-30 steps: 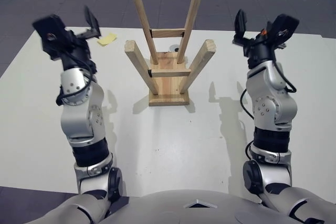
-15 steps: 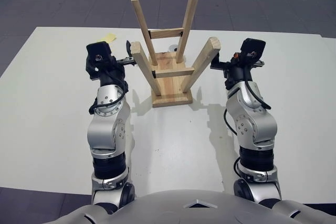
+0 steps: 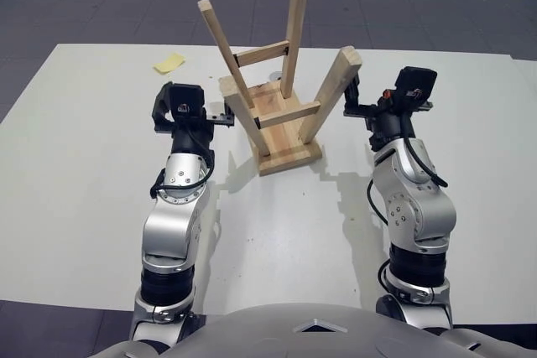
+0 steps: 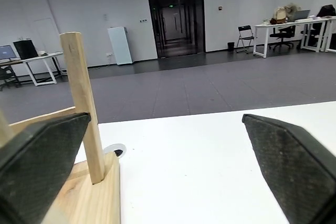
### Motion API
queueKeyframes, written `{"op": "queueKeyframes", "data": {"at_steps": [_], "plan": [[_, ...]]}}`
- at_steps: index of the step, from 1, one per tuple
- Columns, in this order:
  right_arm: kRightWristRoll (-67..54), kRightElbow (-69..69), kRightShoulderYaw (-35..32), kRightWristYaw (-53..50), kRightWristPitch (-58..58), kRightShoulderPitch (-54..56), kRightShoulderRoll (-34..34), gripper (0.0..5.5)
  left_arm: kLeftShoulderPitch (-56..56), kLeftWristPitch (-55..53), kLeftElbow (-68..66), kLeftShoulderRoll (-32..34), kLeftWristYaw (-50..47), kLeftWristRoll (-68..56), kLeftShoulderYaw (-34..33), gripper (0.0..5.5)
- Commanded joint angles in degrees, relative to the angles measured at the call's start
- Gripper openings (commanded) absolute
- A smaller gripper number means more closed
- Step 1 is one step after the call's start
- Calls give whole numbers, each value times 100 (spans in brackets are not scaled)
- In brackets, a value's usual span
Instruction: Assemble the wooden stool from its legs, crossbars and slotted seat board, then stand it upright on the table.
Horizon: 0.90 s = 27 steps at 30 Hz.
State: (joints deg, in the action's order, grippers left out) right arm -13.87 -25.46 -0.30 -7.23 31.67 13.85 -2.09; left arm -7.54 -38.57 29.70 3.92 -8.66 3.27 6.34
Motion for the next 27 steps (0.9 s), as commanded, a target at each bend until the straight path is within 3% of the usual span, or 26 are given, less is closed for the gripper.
{"op": "queueKeyframes", "data": {"at_steps": [1,6,10,13,16,18,20,27], "plan": [[-32,257,145,183,175,92,95,539,-274,-79,-334,-154,8,4,-123,540],[335,618,-323,-205,142,53,-23,539,-437,81,-449,-527,-590,-157,-1232,540],[425,967,-1225,-888,114,199,15,539,-466,388,-40,-502,-896,-74,-1841,540],[311,990,-1111,-587,-22,269,16,539,-505,613,31,-300,-363,-83,-1299,540],[-53,536,-233,283,-141,270,197,539,-473,545,-58,-158,477,-136,-73,540],[-209,273,248,723,-184,218,271,539,-390,372,-212,-210,573,-64,252,540],[-155,298,451,900,-196,208,235,539,-402,281,-363,-227,445,75,158,540],[124,673,96,622,-58,129,99,539,-918,345,-1023,-157,-5,252,-766,540]]}}
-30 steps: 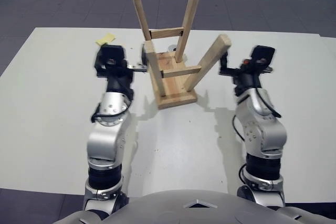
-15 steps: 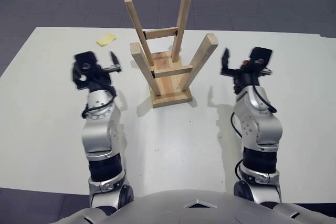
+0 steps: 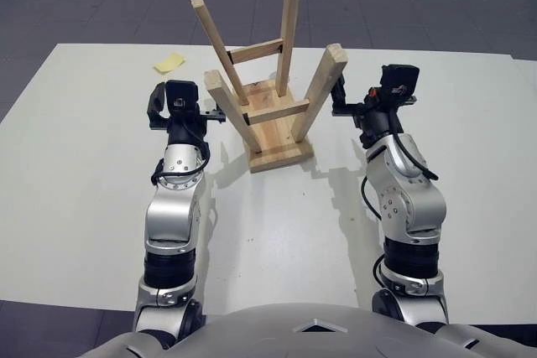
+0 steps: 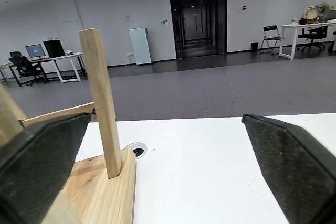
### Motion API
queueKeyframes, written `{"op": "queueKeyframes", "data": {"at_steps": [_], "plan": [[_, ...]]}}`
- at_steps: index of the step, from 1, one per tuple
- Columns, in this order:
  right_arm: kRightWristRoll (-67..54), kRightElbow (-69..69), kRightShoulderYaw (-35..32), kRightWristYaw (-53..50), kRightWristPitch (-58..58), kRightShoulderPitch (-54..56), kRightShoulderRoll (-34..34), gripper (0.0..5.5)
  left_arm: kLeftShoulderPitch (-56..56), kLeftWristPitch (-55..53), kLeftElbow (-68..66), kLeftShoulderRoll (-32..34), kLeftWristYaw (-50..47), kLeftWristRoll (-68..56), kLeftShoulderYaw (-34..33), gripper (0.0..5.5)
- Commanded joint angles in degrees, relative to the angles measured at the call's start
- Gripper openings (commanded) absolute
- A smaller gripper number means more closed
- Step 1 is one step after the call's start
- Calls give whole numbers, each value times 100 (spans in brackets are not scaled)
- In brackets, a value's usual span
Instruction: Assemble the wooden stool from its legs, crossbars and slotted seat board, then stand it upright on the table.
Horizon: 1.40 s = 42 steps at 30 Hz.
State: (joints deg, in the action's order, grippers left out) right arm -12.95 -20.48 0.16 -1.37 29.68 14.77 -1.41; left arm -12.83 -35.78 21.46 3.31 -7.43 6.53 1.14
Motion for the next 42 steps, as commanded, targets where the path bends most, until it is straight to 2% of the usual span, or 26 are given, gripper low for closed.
{"op": "queueKeyframes", "data": {"at_steps": [1,4,6,7,9,12,14,16,22,28,32,35,38,40,42], "plan": [[120,261,-114,-141,140,49,24,539,-446,116,-188,-171,-275,-119,-483,540],[333,599,-999,-1041,91,146,67,539,-507,325,77,-324,-824,-173,-1247,540],[378,738,-1343,-1336,79,170,50,539,-457,404,248,-309,-915,-156,-1410,540],[433,765,-1309,-1320,33,185,11,539,-414,474,337,-254,-859,-113,-1343,540],[433,754,-1027,-1076,-49,251,33,539,-366,573,431,-112,-470,-91,-882,540],[167,467,-107,-233,-114,296,221,539,-278,405,240,-39,318,-78,352,540],[79,306,409,154,-159,276,356,539,-162,228,106,-223,366,-114,639,540],[67,282,653,343,-154,263,387,539,-199,203,-69,-240,254,34,634,540],[203,536,285,141,-110,229,269,539,-476,266,-536,-164,27,119,4,540],[392,645,-536,-395,-226,164,53,539,-451,371,-258,-495,-857,-409,-1681,540],[547,779,-259,1,-122,326,-278,539,-195,444,-26,-368,-1267,-466,-2540,540],[537,628,318,598,-120,364,-435,539,-132,314,-25,-401,-1347,-493,-2660,540],[-80,-244,896,1667,-46,171,-597,539,51,214,165,-578,-1340,-465,-2446,540],[-838,-847,718,2086,6,153,-532,539,194,164,257,-688,-1322,-414,-2260,540],[-1670,-1052,-30,1975,-130,474,-288,539,224,177,203,-763,-1346,-417,-2191,540]]}}
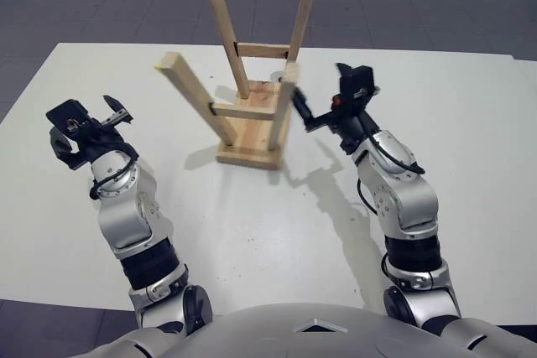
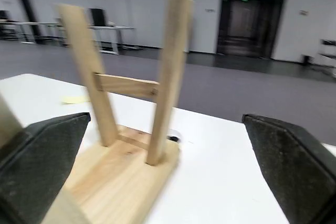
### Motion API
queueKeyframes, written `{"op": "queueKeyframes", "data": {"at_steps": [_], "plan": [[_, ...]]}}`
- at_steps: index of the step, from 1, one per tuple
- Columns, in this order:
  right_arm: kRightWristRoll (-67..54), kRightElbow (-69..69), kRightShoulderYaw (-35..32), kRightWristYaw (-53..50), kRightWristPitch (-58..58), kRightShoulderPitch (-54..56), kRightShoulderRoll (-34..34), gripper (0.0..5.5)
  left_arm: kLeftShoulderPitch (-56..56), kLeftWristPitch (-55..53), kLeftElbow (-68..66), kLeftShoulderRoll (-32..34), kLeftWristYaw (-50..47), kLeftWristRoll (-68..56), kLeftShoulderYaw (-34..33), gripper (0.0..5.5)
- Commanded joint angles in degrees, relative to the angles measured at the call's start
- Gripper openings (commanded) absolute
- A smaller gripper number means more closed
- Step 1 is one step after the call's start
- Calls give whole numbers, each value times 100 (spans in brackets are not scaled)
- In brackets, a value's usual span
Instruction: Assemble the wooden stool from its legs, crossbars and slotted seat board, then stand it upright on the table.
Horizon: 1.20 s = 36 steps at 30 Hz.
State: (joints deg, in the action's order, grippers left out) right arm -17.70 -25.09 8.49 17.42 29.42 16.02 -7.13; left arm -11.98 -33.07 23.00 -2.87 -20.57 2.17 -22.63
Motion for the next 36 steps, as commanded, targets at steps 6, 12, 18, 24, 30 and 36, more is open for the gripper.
{"op": "queueKeyframes", "data": {"at_steps": [6,12,18,24,30,36], "plan": [[-3421,-355,-2771,-867,-318,1533,316,539,-182,169,-381,81,-72,48,143,540],[-629,1512,-1923,-2101,-523,1766,-597,539,-693,1003,-1468,1085,220,-86,-349,540],[-301,1592,-1509,-1608,-714,980,-407,539,-982,2077,-2840,1565,1329,-777,-430,540],[-116,1499,-1325,-1547,-627,697,-225,539,-1992,3391,-4986,1924,1552,-641,-127,540],[106,1656,-1181,-1440,-670,711,-175,539,-3183,4669,-7100,2308,1747,-492,172,540],[214,1691,-1151,-1253,-689,647,-195,539,-2917,5107,-6780,2096,2895,-794,602,540]]}}
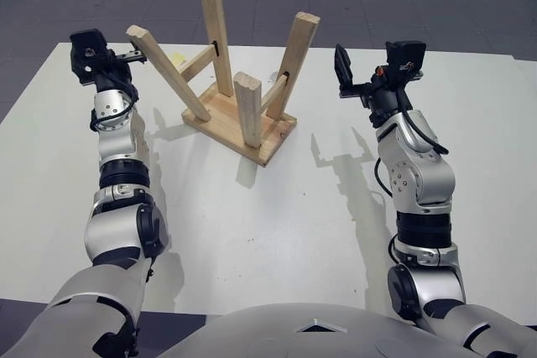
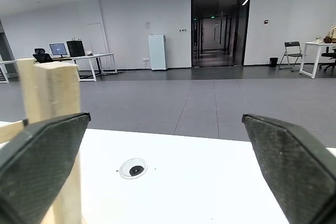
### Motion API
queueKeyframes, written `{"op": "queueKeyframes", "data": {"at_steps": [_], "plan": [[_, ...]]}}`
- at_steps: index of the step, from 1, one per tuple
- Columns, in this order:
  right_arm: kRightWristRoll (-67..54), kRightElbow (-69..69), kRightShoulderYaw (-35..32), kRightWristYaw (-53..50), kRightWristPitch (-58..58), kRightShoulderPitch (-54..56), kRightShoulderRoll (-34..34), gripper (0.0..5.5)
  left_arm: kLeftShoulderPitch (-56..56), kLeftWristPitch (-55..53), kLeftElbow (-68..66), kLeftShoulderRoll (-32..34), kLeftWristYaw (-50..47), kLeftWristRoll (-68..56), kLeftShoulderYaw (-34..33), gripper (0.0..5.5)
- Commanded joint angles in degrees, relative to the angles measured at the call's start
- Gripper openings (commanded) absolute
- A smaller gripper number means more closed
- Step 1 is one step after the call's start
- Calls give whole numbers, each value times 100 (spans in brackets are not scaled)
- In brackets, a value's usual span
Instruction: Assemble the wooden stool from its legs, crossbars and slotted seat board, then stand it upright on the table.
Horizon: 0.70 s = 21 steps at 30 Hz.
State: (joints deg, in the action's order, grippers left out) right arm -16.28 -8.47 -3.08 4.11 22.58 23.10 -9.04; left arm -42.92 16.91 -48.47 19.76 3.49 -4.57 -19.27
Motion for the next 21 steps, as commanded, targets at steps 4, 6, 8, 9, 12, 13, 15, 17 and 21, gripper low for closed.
{"op": "queueKeyframes", "data": {"at_steps": [4,6,8,9,12,13,15,17,21], "plan": [[224,180,-25,99,-29,-25,-42,539,623,-76,1037,-487,770,-145,603,540],[284,262,-97,87,-36,26,-83,539,795,-195,1310,-620,846,-128,787,540],[335,332,-186,98,-62,72,-163,539,960,-323,1585,-736,883,-111,940,540],[366,366,-230,112,-81,89,-210,539,1042,-389,1732,-775,889,-112,1001,540],[418,430,-404,139,-128,101,-369,539,1280,-642,2265,-888,895,-146,1148,540],[436,467,-484,121,-156,98,-424,539,1367,-741,2479,-931,892,-153,1208,540],[449,573,-602,112,-207,117,-492,539,1514,-902,2820,-984,878,-127,1322,540],[437,667,-682,133,-313,139,-519,539,1643,-1043,3101,-1027,858,-59,1438,540],[588,917,-699,129,-256,3,-641,539,1821,-1387,3609,-1141,768,-72,1568,540]]}}
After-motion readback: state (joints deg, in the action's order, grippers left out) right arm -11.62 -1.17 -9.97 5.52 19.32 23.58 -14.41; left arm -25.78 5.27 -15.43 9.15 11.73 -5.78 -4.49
